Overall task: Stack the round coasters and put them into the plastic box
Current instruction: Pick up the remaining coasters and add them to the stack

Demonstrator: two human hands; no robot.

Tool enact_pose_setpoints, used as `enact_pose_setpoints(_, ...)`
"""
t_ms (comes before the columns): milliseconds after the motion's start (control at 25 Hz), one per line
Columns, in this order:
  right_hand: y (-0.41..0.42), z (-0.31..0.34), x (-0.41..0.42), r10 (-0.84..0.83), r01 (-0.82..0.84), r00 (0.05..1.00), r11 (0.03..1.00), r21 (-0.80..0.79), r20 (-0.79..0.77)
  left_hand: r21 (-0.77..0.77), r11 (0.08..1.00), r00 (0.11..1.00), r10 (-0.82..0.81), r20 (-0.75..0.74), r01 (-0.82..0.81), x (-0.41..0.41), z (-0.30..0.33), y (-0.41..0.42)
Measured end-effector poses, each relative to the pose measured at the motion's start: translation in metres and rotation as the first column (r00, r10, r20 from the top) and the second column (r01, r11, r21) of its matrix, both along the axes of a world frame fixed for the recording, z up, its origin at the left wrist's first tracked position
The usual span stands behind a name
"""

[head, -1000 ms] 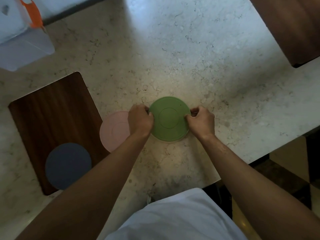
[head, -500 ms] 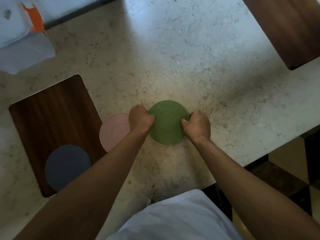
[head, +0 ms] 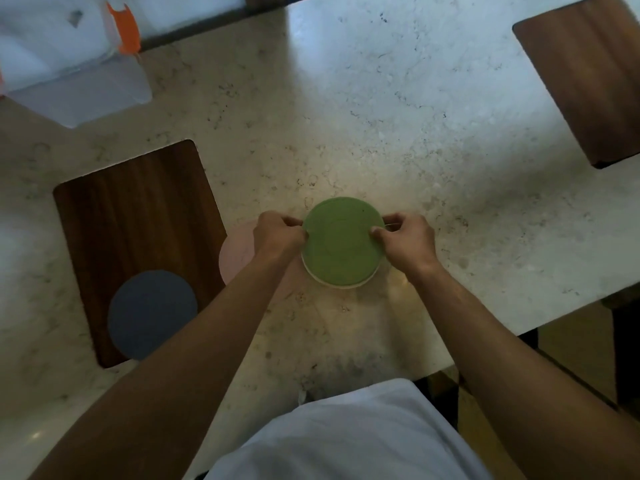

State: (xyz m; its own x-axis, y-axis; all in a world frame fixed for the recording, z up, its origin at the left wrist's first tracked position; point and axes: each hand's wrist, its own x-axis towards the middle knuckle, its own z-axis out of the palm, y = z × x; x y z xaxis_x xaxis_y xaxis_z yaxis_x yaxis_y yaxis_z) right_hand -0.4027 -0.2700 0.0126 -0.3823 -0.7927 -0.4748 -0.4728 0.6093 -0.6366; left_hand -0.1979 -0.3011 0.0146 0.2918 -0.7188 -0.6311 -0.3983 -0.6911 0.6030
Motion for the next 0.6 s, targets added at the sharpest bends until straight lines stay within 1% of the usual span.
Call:
enact_pose_setpoints(120,-0.008,0.002,0.023,0.084,-0.082,0.995,0.996,-0.032,0.063,-0.023,0.996,0.996,0.089,-0.024,-0.09,0.038,0.002,0.012)
enact_pose_setpoints(200,-0.011,-0.001,0.048,0.164,-0.163,0.983,0.986,-0.021,0.083,-0.033,0.991,0.991,0.131,0.002,-0.131,0.066,0.003,0.024)
enact_pose_setpoints(360,-0.013,-0.011,0.095,0.29,-0.289,0.955,0.957,-0.017,0.063,-0.035,0.987,0.982,0.159,0.098,-0.156,0.108,-0.002,0.049)
enact_pose_setpoints(480,-0.014,-0.014,0.117,0.332,-0.331,0.942,0.943,-0.025,0.045,-0.027,0.976,0.973,0.217,0.077,-0.216,0.126,-0.007,0.061)
enact_pose_setpoints(600,-0.014,-0.016,0.126,0.334,-0.333,0.943,0.942,-0.046,0.014,-0.04,0.976,0.972,0.217,0.089,-0.214,0.127,-0.009,0.064)
